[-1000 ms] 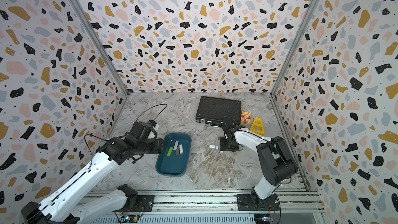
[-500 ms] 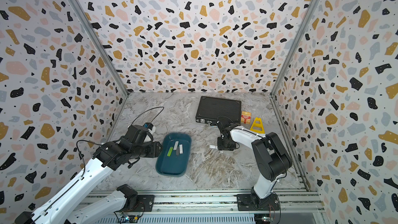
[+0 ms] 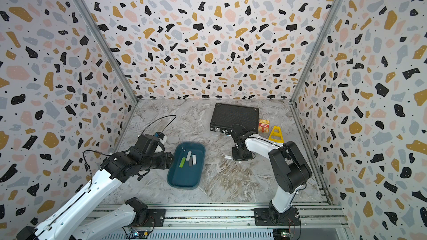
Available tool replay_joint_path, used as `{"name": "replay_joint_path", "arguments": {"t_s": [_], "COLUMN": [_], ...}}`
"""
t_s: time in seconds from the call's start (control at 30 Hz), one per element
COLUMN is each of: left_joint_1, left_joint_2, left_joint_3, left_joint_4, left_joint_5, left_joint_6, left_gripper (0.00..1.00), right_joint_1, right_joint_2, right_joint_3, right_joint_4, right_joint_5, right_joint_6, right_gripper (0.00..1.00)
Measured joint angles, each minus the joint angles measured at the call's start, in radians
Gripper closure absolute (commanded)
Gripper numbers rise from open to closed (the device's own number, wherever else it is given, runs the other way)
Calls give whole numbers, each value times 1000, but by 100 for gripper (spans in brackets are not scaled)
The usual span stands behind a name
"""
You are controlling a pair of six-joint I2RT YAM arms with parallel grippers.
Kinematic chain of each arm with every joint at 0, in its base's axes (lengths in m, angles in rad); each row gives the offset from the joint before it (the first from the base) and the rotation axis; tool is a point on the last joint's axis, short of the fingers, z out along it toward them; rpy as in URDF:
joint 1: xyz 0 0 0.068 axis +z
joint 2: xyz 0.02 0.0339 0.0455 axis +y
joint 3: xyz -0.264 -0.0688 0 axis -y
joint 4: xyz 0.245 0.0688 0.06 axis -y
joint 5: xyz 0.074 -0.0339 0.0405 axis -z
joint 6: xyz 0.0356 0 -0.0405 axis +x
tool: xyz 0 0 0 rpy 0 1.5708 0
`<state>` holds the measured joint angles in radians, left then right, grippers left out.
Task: Put the usb flash drive into the storage box
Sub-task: Pick up the USB flash from the center of the board, then place the USB flash in the storage box.
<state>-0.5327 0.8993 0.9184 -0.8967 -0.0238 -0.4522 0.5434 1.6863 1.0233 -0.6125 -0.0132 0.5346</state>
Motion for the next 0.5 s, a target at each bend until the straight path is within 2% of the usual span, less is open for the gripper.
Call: {"name": "replay_joint_path", "arguments": {"t_s": [0.13, 0.27, 0.37, 0.5], "left_joint_1": [0, 0, 0, 0], "left_joint_2": [-18, -63, -104, -142], "left_joint_3": [-6, -9, -9, -9], "left_joint_4": [-3, -10, -18, -23], "left_joint_5": [-34, -76, -108, -145], "left_joint_6": [-3, -9, -15, -23], "left_gripper": [41, 41, 42, 41], "right_joint_1": [47, 163, 282, 423], "right_joint_2": [-110, -172, -133, 7], "right_joint_3": [16, 97, 189, 325], "right_joint_4": [-12, 11, 53, 111], "right_joint_5": [-36, -94, -130, -153], "right_joint_6": [14, 70, 122, 186], "right_gripper": [83, 83, 83, 82]}}
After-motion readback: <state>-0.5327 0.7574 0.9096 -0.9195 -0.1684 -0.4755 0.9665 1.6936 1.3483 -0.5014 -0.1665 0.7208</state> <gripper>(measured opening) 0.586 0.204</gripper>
